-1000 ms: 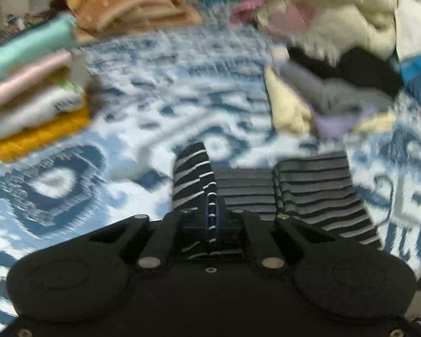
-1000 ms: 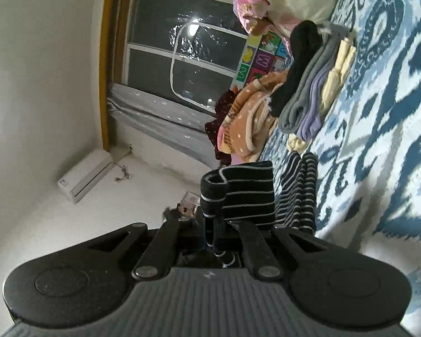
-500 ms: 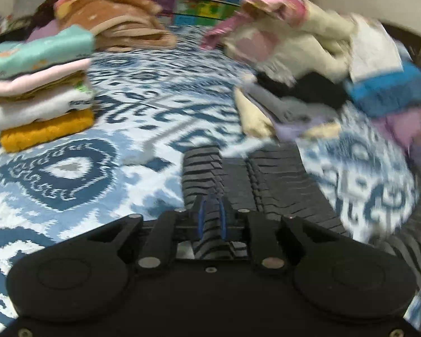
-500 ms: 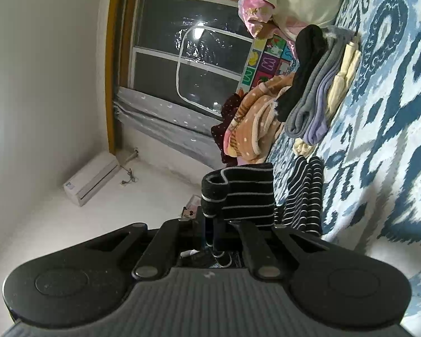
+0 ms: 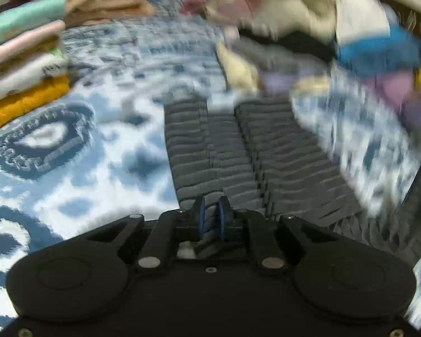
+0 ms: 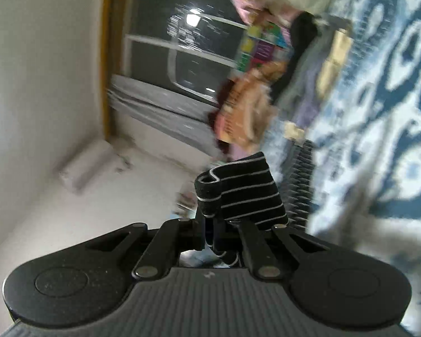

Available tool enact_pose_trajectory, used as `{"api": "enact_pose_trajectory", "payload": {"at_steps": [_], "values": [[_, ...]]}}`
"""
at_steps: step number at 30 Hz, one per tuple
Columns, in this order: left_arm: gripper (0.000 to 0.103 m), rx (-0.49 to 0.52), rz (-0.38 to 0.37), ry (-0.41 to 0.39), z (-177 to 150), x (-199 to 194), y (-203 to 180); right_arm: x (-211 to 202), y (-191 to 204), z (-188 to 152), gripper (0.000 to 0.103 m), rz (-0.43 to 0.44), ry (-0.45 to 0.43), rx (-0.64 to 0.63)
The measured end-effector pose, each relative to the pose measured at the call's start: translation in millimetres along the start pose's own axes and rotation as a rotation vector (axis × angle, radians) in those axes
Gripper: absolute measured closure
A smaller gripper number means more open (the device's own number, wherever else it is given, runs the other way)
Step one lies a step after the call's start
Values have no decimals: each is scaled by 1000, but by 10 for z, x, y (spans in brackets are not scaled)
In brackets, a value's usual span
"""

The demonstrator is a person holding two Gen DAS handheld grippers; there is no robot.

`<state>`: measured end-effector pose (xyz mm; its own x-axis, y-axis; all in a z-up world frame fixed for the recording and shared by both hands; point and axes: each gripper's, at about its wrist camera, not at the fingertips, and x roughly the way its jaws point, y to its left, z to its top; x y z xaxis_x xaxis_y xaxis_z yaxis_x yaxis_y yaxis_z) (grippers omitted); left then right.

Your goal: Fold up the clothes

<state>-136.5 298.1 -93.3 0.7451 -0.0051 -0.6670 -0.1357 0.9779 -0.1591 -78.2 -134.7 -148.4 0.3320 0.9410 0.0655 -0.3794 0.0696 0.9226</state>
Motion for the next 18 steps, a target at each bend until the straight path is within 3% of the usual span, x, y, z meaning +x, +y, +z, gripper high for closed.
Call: {"api": "enact_pose_trajectory", "payload": {"at_steps": [4,10,12,14,18], "values": [[95,-4,79,-22,292,221,87,28,-48,-28,95,-28,8,13],[95,-83,113,-31,554,710,256,159,-42,-74,93,-40,44,-4],[95,-75,135,-13,603,870,235,182,-47,-67,93,-41,50,-6],[93,-20,210,41,636,1042,178,205,-54,-60,93,-41,55,-8],[93,-30,199,-13,753,850,120,209,-60,-52,93,-38,47,-5]]}}
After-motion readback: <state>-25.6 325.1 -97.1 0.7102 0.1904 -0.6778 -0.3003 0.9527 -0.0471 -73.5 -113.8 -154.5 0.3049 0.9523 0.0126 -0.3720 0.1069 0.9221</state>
